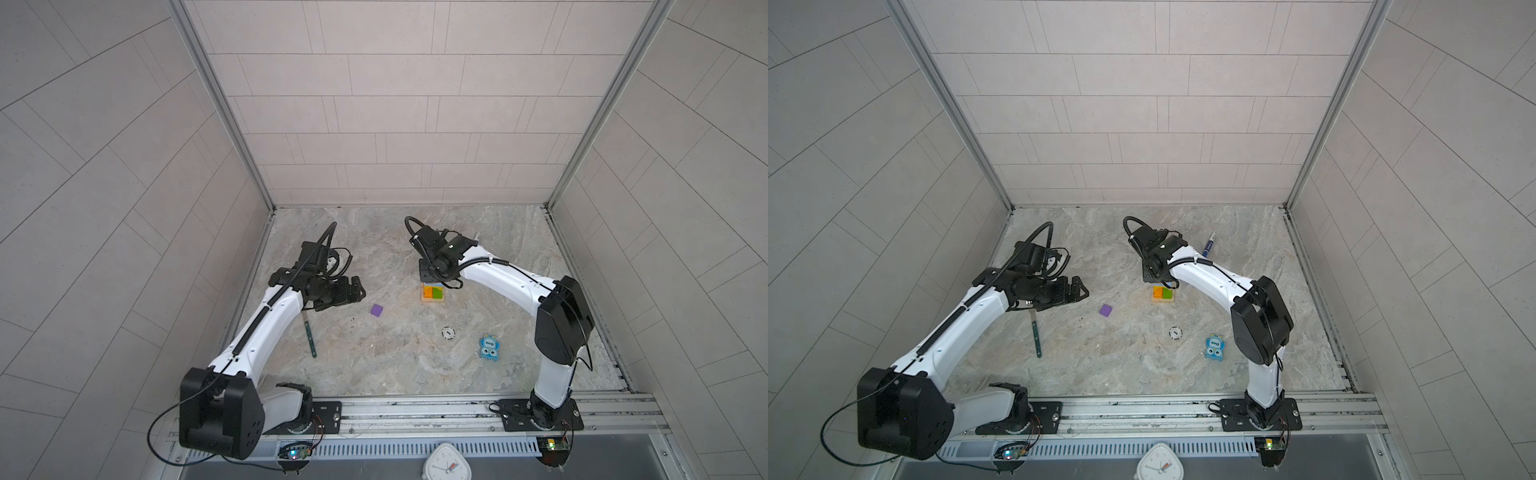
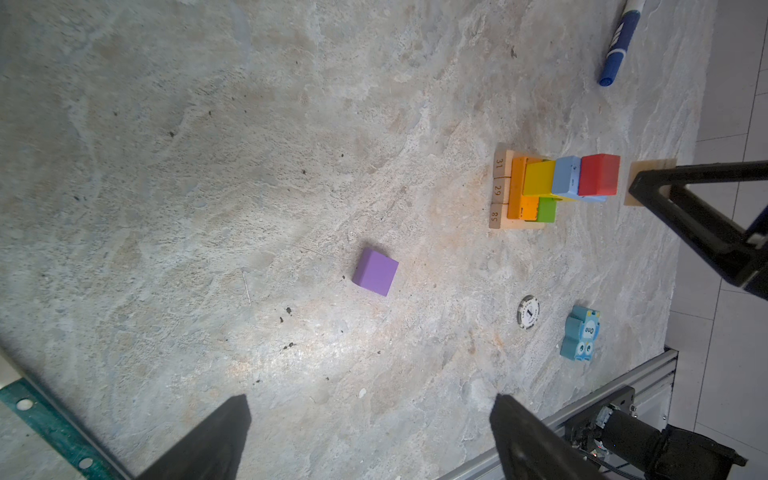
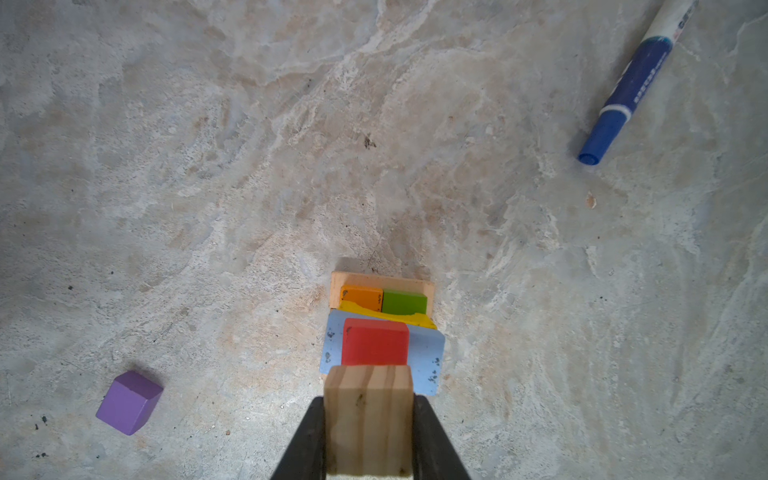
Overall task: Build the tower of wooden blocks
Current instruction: 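Carry the wooden cube to the tower and lower it beside the red cube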
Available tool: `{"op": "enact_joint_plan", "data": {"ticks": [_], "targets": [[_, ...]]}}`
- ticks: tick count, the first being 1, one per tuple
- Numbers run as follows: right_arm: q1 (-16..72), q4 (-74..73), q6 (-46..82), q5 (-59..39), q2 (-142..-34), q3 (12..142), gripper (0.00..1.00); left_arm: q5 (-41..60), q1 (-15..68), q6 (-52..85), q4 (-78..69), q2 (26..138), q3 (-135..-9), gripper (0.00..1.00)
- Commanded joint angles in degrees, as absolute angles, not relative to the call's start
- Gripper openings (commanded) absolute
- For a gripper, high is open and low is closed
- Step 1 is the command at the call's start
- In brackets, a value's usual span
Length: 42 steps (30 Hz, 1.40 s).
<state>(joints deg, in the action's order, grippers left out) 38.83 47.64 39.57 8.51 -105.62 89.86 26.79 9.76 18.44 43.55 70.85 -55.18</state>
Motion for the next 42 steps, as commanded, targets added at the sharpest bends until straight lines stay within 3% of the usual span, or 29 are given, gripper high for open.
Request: {"op": "enact_joint_plan", "data": {"ticks": [1,42], "targets": [[38.41,47.83,40.51,8.38,-104.14,89.39,0.3,26.89,9.5,18.53,43.62,69.83,-54.66,0.97],[37.05,43.47,42.79,7.04,-105.91,86.65,0.33,27.07,9.5,18.37,43.75,70.14,-54.41,0.97]]}}
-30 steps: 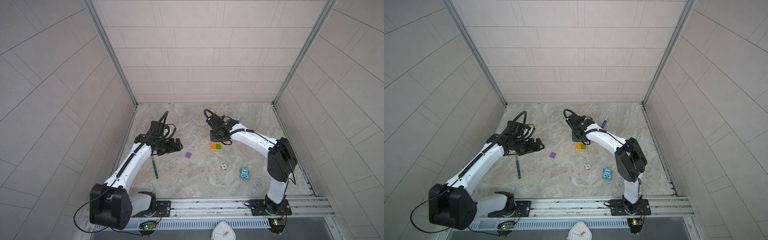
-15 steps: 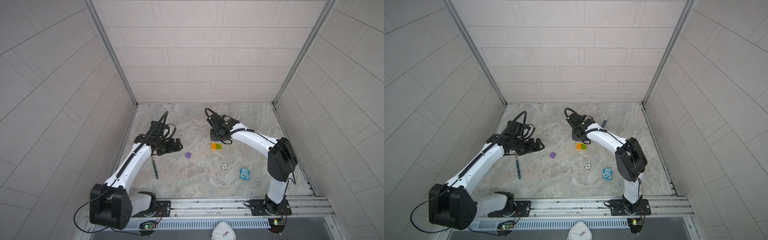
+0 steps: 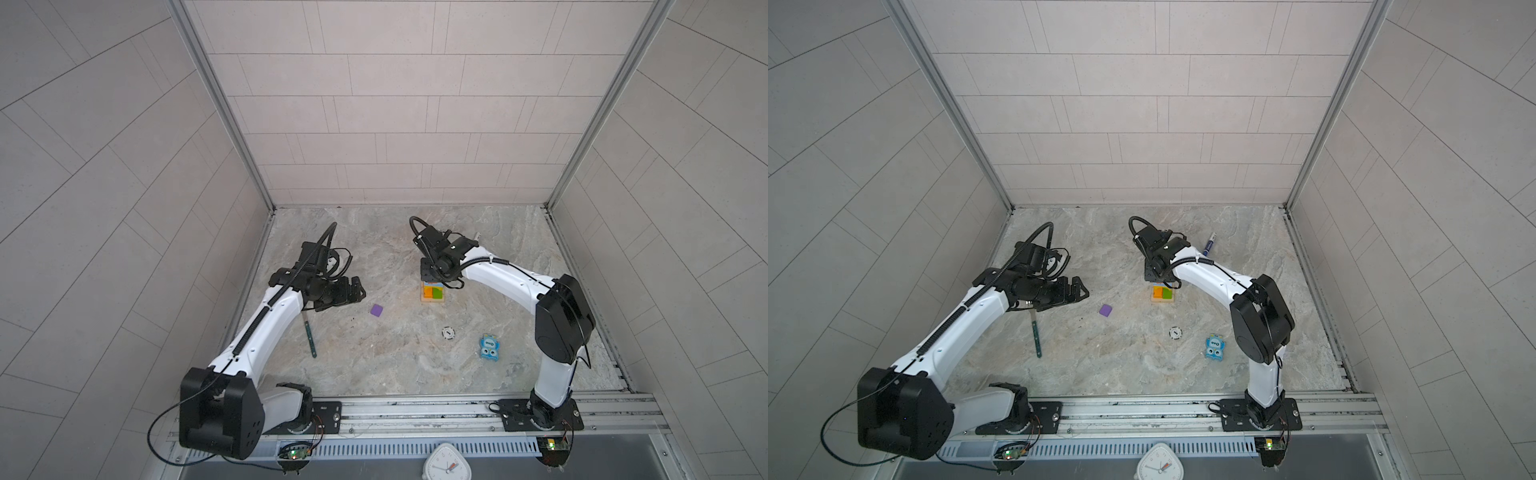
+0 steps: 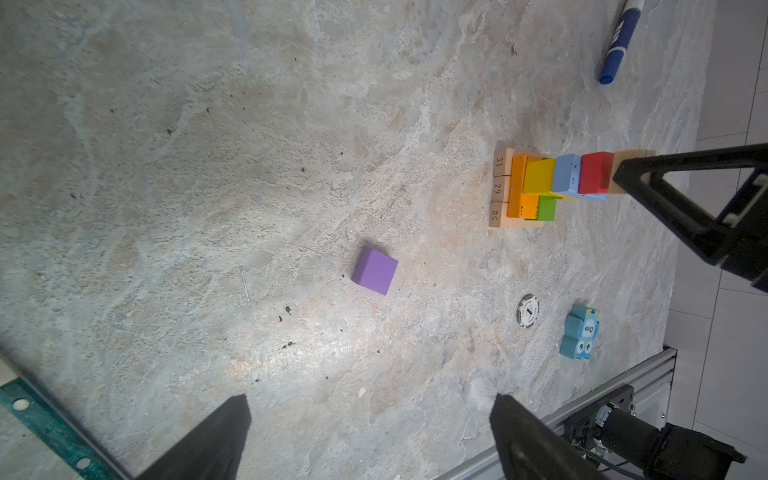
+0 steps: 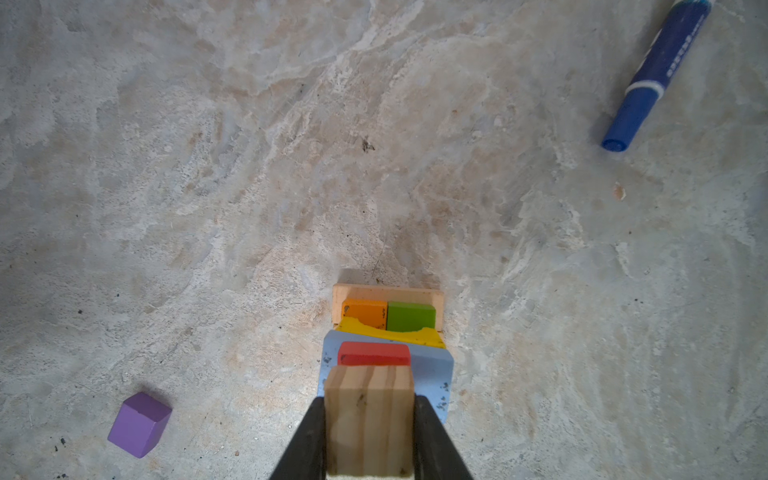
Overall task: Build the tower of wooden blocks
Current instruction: 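Carry the wooden cube to the tower and lower it beside the red cube, then open the right gripper, release the wooden cube and raise it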
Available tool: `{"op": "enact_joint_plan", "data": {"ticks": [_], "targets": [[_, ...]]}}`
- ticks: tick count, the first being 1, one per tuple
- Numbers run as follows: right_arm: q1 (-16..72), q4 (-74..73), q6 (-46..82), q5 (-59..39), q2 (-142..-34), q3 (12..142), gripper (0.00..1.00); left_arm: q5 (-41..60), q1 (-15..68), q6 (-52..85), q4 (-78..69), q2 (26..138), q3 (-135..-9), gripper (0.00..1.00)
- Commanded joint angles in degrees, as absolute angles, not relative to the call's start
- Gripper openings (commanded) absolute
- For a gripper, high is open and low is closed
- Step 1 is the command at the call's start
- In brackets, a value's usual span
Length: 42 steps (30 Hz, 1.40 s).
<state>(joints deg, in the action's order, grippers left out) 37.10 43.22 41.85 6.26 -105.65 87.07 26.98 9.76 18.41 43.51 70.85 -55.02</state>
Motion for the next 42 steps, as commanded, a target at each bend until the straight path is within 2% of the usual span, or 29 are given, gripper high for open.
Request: {"op": "enact_joint_plan", "data": {"ticks": [1,23,28,36,42], "targets": [[37.05,43.47,42.76,7.15,-105.98,86.58,0.33,27.07,9.47,18.37,43.74,70.14,-54.48,0.97],[37.01,43.3,42.5,7.04,-105.62,86.65,0.38,26.95,9.5,18.37,43.85,70.13,-54.43,0.97],[37.24,44.09,41.44,7.99,-104.23,87.51,0.43,26.89,9.5,18.39,43.85,70.09,-54.45,0.97],[38.48,45.62,37.8,9.98,-100.58,88.59,0.56,26.81,9.5,18.39,43.81,70.38,-54.48,0.97],[40.36,46.77,34.43,10.58,-98.82,89.18,0.61,25.82,9.47,18.61,43.9,70.19,-54.54,0.97]]}}
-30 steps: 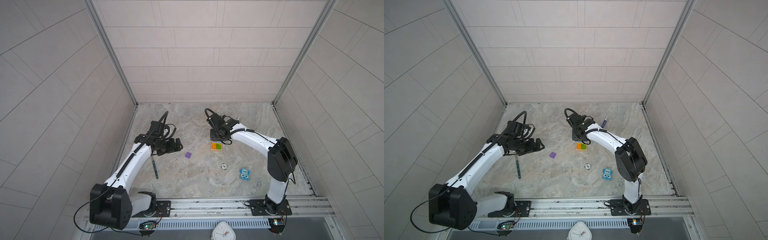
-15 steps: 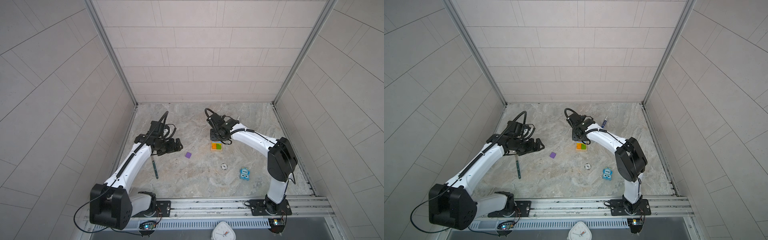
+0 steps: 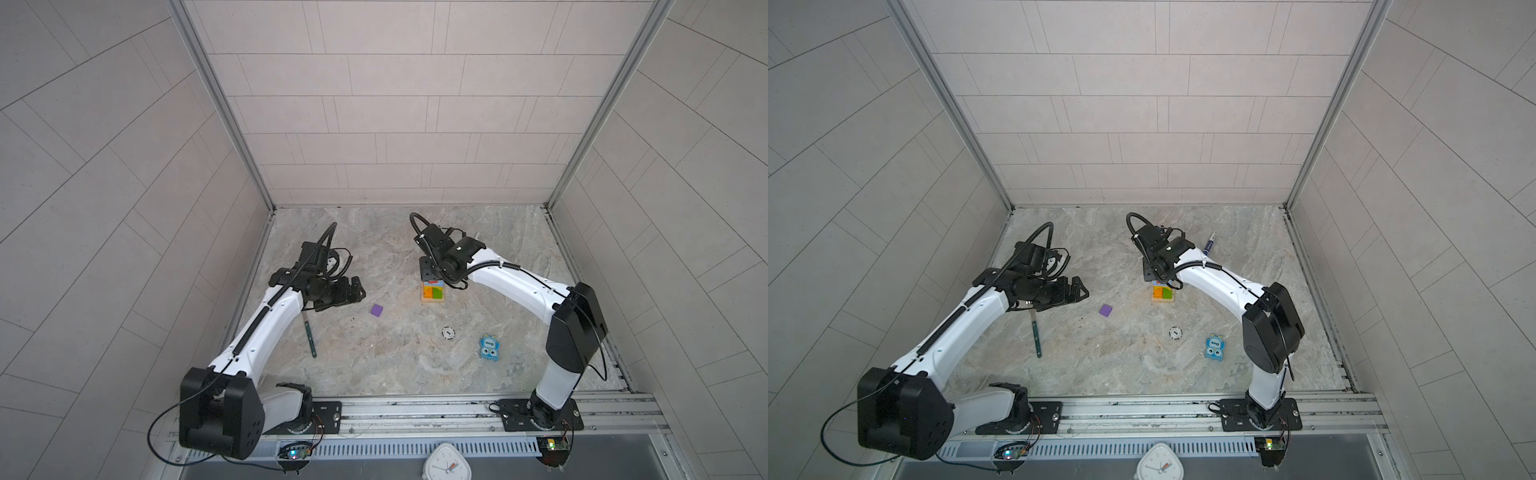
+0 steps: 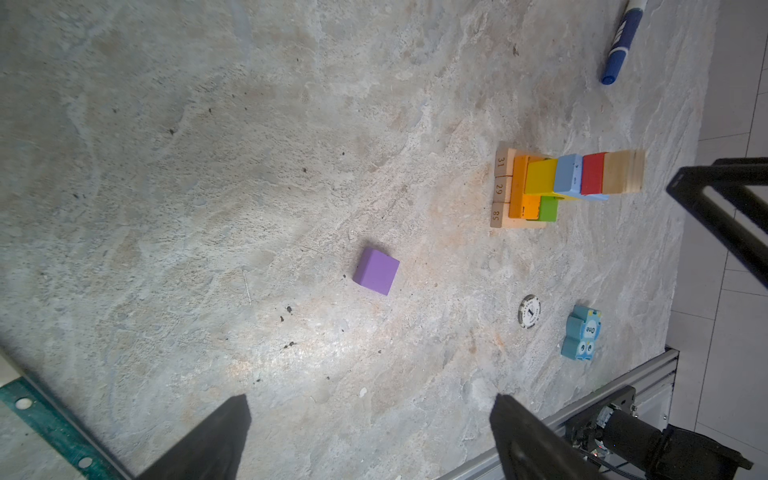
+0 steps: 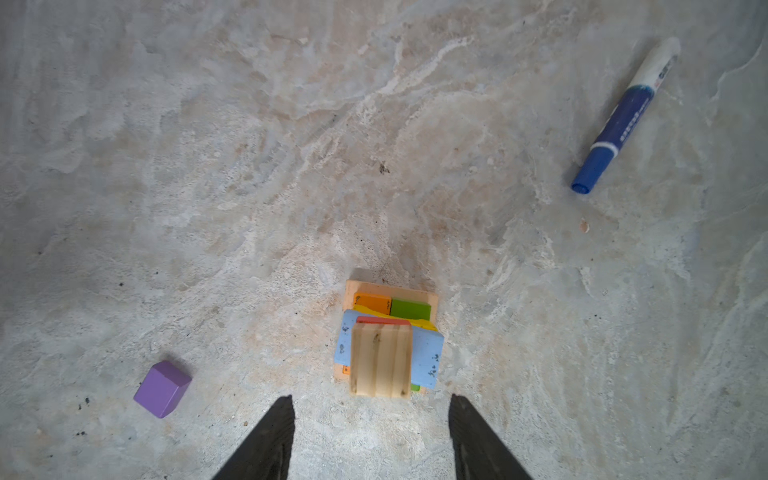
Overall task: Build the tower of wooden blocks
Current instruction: 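Open the right gripper, release the wooden cube and raise it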
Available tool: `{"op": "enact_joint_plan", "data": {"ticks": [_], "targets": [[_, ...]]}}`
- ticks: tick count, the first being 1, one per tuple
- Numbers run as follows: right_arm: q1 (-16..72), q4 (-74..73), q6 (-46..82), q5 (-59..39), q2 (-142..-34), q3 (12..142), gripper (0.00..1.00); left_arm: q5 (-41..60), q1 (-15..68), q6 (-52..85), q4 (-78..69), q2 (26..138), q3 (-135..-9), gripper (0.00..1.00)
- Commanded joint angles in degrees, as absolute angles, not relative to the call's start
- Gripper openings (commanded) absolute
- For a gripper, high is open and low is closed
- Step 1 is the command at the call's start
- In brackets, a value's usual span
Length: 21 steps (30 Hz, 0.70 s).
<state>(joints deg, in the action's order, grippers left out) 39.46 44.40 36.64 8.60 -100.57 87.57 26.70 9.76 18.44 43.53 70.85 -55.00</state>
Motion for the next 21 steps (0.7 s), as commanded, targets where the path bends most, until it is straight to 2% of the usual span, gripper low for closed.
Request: {"op": "enact_joint_plan", "data": {"ticks": [1,13,21], "targets": [[40.73,47.18,34.0,10.55,-98.77,89.5,0.62,25.69,9.45,18.64,43.93,70.31,-54.58,0.97],[47.28,46.71,23.99,4.94,-101.59,93.05,0.62,21.56,8.66,19.73,44.97,69.96,-54.95,0.97],[51.56,43.95,19.35,1.86,-106.39,94.39,0.64,22.37,6.3,20.13,44.76,69.66,-54.85,0.97]]}}
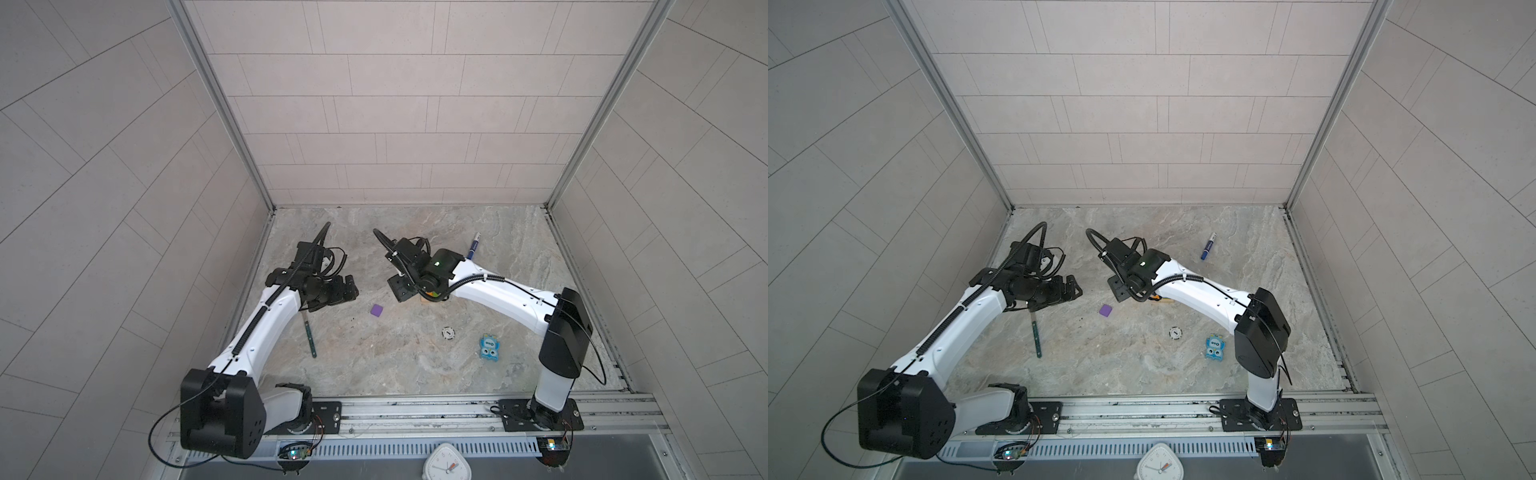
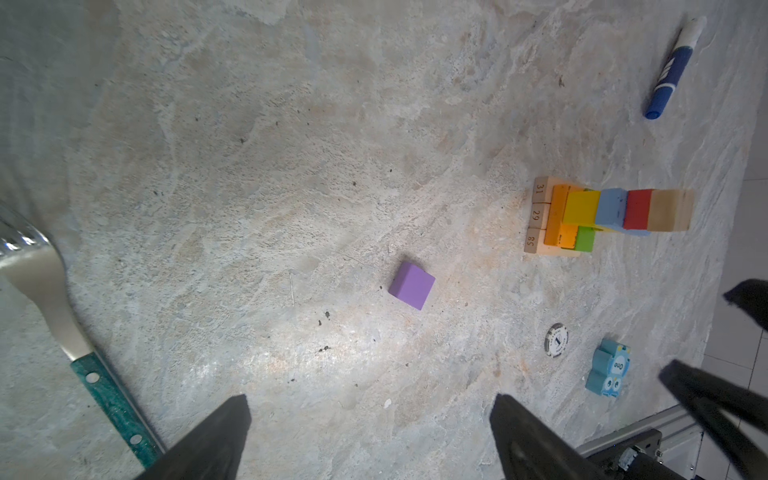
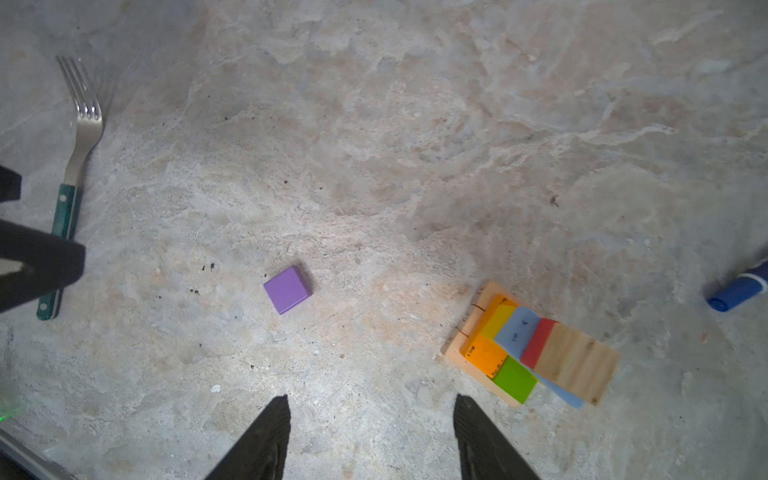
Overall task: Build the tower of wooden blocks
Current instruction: 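Open the right gripper, release the wooden cube and raise it, then move the right gripper over the purple cube and lower it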
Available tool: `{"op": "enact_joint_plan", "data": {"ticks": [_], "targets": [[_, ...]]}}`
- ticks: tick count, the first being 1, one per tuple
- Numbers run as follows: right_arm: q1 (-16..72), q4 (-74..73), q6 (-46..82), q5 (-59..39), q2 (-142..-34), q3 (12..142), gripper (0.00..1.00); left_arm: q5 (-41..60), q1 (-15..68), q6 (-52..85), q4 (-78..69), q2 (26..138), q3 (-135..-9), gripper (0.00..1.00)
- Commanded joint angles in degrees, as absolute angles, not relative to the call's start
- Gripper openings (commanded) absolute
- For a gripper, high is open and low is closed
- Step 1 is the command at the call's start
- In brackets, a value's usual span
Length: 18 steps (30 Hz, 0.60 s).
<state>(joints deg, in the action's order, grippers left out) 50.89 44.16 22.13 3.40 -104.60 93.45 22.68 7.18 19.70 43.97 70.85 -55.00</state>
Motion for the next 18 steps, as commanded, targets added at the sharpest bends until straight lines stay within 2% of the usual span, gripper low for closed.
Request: {"op": "enact_joint_plan", "data": {"ticks": [1,18], "targets": [[51.96,43.22,18.9,1.28,-107.19,94.35,0.64,22.57,6.01,20.13,44.65,69.61,-54.84,0.97],[53.77,38.49,11.88,-5.49,-117.56,96.8,0.64,24.96,2.55,20.22,43.77,68.95,-54.54,0.97]]}}
